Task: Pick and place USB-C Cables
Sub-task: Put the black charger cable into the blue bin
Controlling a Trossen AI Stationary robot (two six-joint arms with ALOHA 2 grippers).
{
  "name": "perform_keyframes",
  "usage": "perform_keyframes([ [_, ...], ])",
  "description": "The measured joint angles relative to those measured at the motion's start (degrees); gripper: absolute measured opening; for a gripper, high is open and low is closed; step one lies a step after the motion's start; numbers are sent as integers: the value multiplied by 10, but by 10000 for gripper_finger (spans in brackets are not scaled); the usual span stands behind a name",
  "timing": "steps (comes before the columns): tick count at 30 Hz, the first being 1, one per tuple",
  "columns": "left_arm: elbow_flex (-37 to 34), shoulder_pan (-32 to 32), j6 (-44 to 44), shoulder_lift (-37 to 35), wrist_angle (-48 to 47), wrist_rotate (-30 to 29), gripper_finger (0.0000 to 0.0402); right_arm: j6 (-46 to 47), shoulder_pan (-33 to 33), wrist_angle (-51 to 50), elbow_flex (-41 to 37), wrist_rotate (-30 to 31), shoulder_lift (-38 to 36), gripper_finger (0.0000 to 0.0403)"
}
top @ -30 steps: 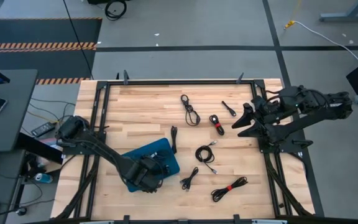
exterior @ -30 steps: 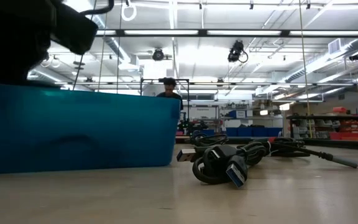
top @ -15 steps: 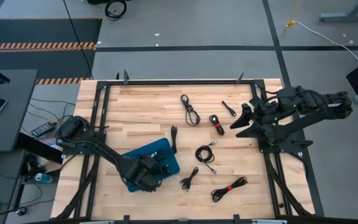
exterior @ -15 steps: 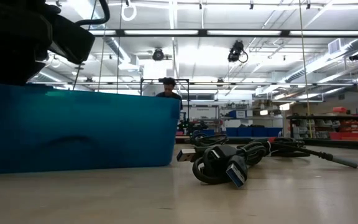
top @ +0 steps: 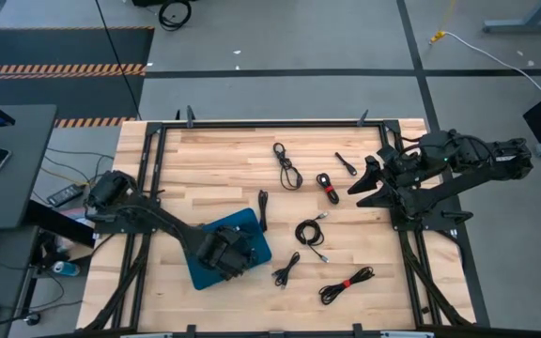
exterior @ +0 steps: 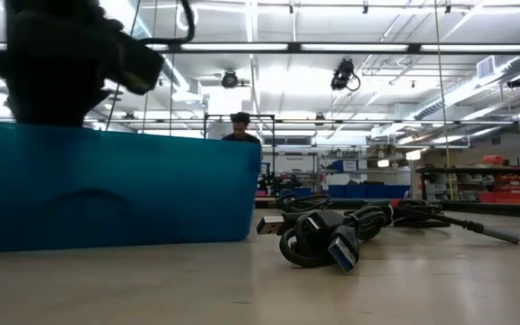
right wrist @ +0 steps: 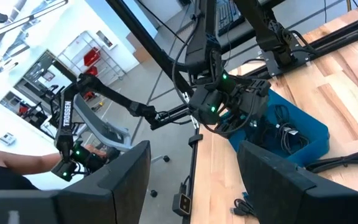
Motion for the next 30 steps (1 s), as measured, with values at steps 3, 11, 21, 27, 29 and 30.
perform_keyframes([
  [3,15,12,12,-15,-3,0,215,0,0,0,0,0,0,246],
  [11,82,27,28,-46,-100,-3,219,0,0,-1,0,0,0,246],
  [21,200,46,98,-46,-159,-174,216,-5,0,-1,0,0,0,246],
  [27,254,98,155,-46,-152,-264,216,-4,0,-1,0,0,0,246],
  [29,262,124,176,-46,-137,-267,215,-3,0,-2,0,0,0,246],
  [30,263,137,190,-46,-131,-267,215,-3,0,-2,0,0,0,246],
])
